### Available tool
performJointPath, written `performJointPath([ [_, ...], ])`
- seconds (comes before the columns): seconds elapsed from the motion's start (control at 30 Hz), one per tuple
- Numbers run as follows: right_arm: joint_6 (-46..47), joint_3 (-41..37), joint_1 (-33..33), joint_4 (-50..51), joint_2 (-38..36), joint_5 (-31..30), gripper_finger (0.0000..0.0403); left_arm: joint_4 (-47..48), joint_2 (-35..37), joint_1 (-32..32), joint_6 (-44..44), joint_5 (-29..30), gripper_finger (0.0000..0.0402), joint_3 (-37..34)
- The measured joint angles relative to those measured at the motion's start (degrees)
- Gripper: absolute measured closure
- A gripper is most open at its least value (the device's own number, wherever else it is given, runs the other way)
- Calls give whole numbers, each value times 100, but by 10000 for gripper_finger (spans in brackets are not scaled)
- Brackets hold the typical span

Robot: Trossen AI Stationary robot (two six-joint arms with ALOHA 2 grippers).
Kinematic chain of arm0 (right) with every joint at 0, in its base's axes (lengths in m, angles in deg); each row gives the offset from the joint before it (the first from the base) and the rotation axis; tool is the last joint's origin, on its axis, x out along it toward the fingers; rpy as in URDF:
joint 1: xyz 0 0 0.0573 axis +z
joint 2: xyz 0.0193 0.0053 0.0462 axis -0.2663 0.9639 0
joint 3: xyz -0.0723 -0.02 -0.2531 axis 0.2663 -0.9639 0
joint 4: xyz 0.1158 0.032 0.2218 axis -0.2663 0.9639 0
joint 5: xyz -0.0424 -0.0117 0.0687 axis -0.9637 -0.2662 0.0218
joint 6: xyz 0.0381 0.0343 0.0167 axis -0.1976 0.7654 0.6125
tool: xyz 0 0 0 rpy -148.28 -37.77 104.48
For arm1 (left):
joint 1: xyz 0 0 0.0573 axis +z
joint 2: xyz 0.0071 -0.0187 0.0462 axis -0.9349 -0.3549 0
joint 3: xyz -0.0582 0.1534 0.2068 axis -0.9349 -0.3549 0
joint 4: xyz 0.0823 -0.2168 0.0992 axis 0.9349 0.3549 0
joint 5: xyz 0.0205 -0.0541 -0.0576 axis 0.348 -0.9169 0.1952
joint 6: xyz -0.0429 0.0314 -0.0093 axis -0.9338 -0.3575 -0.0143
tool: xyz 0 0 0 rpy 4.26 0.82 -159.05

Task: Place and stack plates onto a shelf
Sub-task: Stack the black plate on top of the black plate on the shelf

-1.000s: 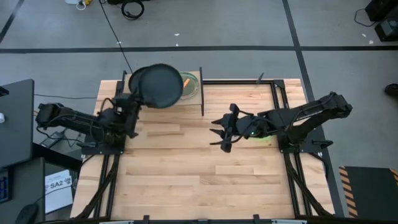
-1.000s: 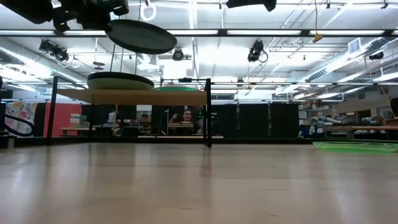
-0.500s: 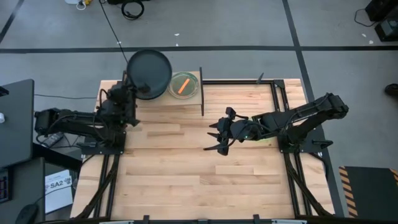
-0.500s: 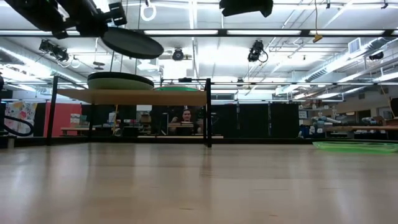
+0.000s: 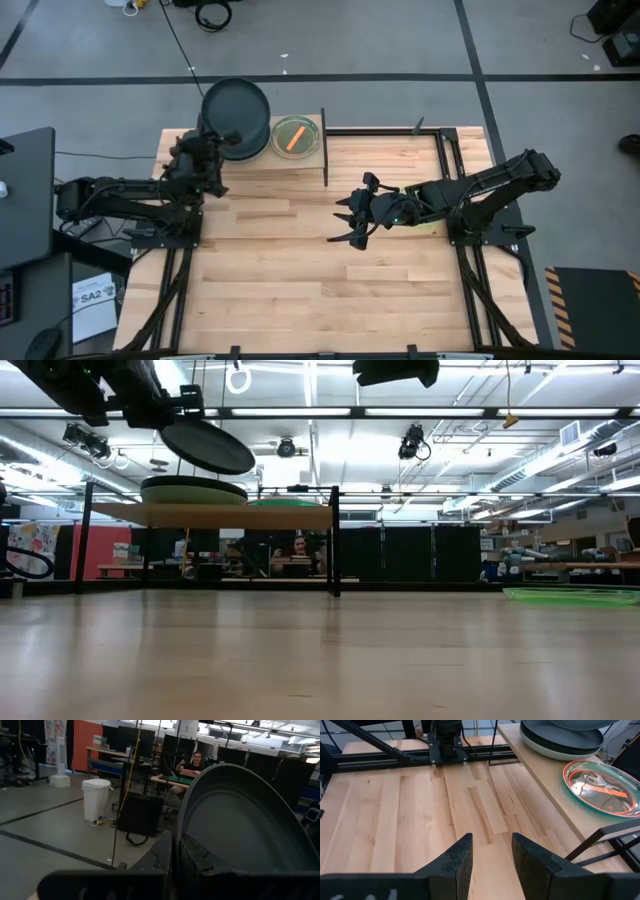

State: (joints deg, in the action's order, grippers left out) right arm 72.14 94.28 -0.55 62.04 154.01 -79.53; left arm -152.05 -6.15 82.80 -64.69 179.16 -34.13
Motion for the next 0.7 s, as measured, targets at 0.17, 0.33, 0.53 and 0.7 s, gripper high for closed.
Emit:
performJointPath([
  [0.17,-1,0,0,0,0,0,260,365,-2,79,-125,0,382,0],
  [0.33,0,0,0,0,0,0,260,686,-2,79,-124,0,381,0],
  [0.53,-1,0,0,0,0,0,260,879,-2,79,-117,0,381,0],
  [0.7,-1,0,0,1,0,0,260,991,-2,78,-117,1,381,0],
])
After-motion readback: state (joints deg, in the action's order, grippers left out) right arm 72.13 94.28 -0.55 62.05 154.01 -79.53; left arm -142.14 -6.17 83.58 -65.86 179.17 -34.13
